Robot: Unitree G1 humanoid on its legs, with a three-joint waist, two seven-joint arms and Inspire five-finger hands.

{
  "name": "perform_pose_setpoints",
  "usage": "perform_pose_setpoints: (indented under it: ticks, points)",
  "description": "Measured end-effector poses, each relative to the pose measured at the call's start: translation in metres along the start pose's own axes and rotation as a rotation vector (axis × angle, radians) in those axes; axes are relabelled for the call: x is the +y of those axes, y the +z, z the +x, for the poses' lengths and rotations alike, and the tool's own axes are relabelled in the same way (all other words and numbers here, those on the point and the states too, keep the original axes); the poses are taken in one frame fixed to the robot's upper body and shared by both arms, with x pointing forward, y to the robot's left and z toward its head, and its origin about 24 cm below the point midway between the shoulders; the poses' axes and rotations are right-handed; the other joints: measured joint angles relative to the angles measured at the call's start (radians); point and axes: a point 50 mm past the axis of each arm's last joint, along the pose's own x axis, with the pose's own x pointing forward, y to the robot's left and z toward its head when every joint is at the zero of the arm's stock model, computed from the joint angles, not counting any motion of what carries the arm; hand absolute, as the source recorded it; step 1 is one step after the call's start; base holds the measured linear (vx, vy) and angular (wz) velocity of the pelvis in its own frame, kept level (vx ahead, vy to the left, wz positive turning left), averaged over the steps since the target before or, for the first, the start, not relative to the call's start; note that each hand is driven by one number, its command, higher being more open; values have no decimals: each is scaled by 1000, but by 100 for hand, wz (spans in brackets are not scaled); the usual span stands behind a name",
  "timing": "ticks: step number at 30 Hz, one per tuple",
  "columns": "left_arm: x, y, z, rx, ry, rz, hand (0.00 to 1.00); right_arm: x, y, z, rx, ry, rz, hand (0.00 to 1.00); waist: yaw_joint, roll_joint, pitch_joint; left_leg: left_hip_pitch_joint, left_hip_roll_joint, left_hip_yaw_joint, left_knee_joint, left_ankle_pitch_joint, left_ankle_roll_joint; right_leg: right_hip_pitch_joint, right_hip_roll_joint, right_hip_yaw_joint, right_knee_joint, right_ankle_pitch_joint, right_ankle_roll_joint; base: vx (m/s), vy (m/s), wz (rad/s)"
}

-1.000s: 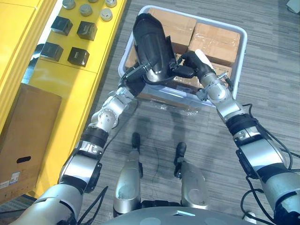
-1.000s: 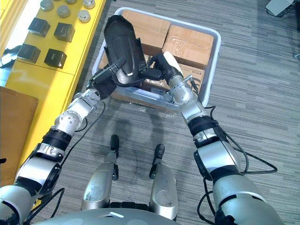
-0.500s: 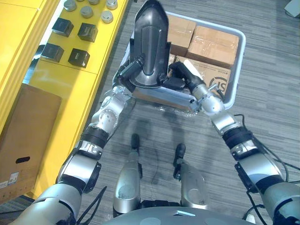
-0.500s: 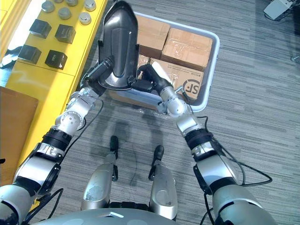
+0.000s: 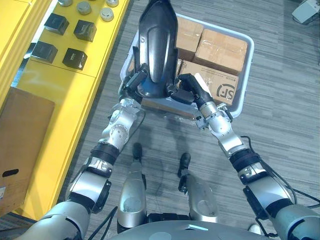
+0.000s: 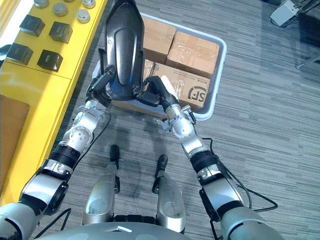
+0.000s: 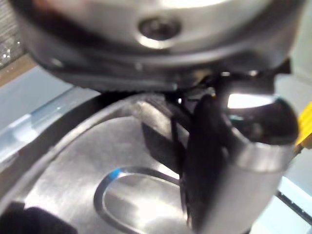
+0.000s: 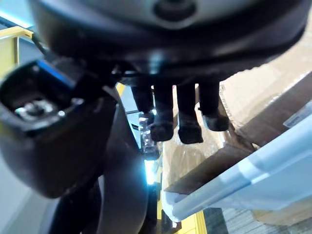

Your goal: Walk over and take three plastic housings, then place them on the shelf

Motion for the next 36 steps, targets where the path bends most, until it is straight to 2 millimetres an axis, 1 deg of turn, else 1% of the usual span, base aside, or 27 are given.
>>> perform_pose_setpoints:
  ticks: [4, 5, 7, 9, 11, 12, 13, 15, 16, 17, 18, 19, 20, 21, 23, 24, 25, 26, 27, 29, 32, 33, 36]
  points:
    - [-8, 5, -1, -50, -27, 53, 0, -1, 4, -8, -30, -61, 28, 100, 3, 0, 0, 11, 1, 1, 0, 0, 0, 10, 0, 1, -1, 0, 0, 4, -8, -1]
    - [-10, 9, -4, -96, -27, 70, 0, -1, 7, -11, -48, -75, 59, 100, 3, -1, 0, 22, 1, 3, 0, -3, -4, 22, 0, 3, -5, 0, 0, 22, -24, -5]
    - [-13, 16, -10, -184, -30, 92, 0, 0, 13, -17, -78, -97, 140, 100, 3, -3, -2, 47, 2, 9, 0, -12, -4, 49, 4, 5, -20, 1, 1, 21, -26, -8]
    - [-14, 28, -19, -314, -24, 177, 0, 1, 26, -22, -137, -120, 289, 100, 0, -12, -10, 73, 6, 21, 0, -29, -6, 77, 6, 9, -40, 1, 1, 28, -27, -15]
    - [-11, 30, -26, -374, 0, 255, 0, 1, 32, -24, -174, -127, 370, 100, -4, -19, -24, 86, 5, 29, 0, -37, -7, 94, 7, 12, -58, 6, 3, 35, -19, -12]
    - [-9, 28, -30, -393, 19, 296, 0, 0, 30, -27, -173, -131, 413, 100, -3, -21, -31, 97, 4, 32, 0, -39, -5, 109, 9, 13, -70, 8, 5, 69, -25, -7]
    - [-1, 19, -36, -390, 65, 364, 0, 1, 23, -33, -148, -135, 473, 100, -3, -23, -61, 106, 1, 35, 0, -47, -5, 125, 8, 14, -88, 10, 7, 80, -24, -5]
    - [9, 10, -43, -376, 112, 405, 0, 2, 16, -40, -125, -139, 515, 100, -3, -24, -91, 110, -1, 41, 0, -50, -6, 130, 7, 18, -96, 11, 9, 89, -18, -9]
    - [21, 2, -52, -369, 186, 454, 0, 4, 8, -48, -97, -156, 561, 100, -2, -24, -107, 132, -1, 52, 0, -58, -12, 150, 6, 32, -107, 13, 10, 109, -26, -16]
    - [29, -2, -57, -366, 234, 478, 0, 5, 2, -54, -75, -176, 583, 100, -4, -24, -118, 144, -2, 57, 0, -62, -16, 163, 5, 35, -114, 13, 10, 99, -27, -15]
    - [33, -4, -61, -365, 262, 496, 0, 5, -2, -59, -59, -194, 599, 100, -5, -24, -129, 145, -2, 59, 0, -64, -16, 167, 4, 35, -120, 13, 10, 92, -32, -8]
    - [41, -8, -69, -378, 325, 544, 0, 2, -11, -71, -24, -237, 616, 100, -6, -22, -142, 156, -2, 64, 0, -66, -17, 178, 4, 35, -125, 13, 11, 62, -22, -6]
    - [47, -9, -74, -394, 362, 563, 0, 0, -17, -78, -2, -265, 625, 100, -7, -22, -146, 165, -2, 71, 0, -67, -18, 185, 4, 36, -126, 13, 11, 54, -19, -8]
    - [49, -9, -77, -406, 383, 575, 0, -2, -20, -83, 13, -285, 627, 100, -7, -22, -147, 172, -2, 76, 0, -69, -18, 192, 4, 37, -128, 13, 11, 10, -5, -9]
    - [59, -6, -89, -446, 457, 601, 0, -7, -32, -101, 63, -352, 633, 100, -19, -17, -172, 177, 0, 79, 0, -80, -20, 200, 4, 38, -141, 12, 11, 4, -5, -5]
    - [63, -4, -96, -477, 487, 598, 0, -10, -35, -112, 78, -391, 643, 100, -26, -10, -177, 184, 0, 80, 0, -84, -19, 208, 4, 38, -142, 12, 11, -1, -4, -4]
    - [66, -3, -101, -490, 505, 587, 0, -11, -37, -116, 86, -405, 645, 100, -27, -6, -181, 188, -1, 83, 0, -86, -19, 210, 4, 38, -142, 12, 11, -11, -3, -11]
    - [69, -1, -109, -517, 535, 560, 0, -13, -40, -125, 107, -430, 643, 100, -32, 1, -196, 191, -1, 91, -1, -89, -18, 208, 4, 43, -142, 11, 10, -14, -1, -13]
    - [69, 1, -116, -548, 549, 530, 0, -14, -44, -134, 132, -455, 636, 100, -32, 11, -210, 193, -1, 94, -1, -91, -19, 208, 4, 46, -142, 11, 10, -10, -3, -11]
    - [67, 6, -126, -602, 554, 494, 0, -14, -48, -144, 168, -482, 615, 100, -32, 24, -229, 195, 0, 95, -1, -91, -19, 209, 4, 46, -142, 11, 10, -3, -3, -2]
    - [64, 16, -143, -669, 528, 452, 0, -9, -51, -151, 202, -500, 614, 100, -30, 44, -262, 196, -1, 94, -2, -91, -20, 213, 4, 44, -150, 11, 10, 0, 0, 0]
    - [63, 19, -149, -688, 511, 434, 0, -5, -51, -151, 207, -500, 618, 100, -30, 50, -274, 195, -1, 92, -2, -92, -20, 217, 4, 41, -155, 12, 12, -15, -10, 4]
    - [59, 28, -159, -728, 473, 403, 0, -1, -50, -149, 207, -501, 621, 100, -26, 61, -290, 192, -2, 78, -4, -93, -22, 223, 4, 28, -157, 11, 12, -22, -7, 14]
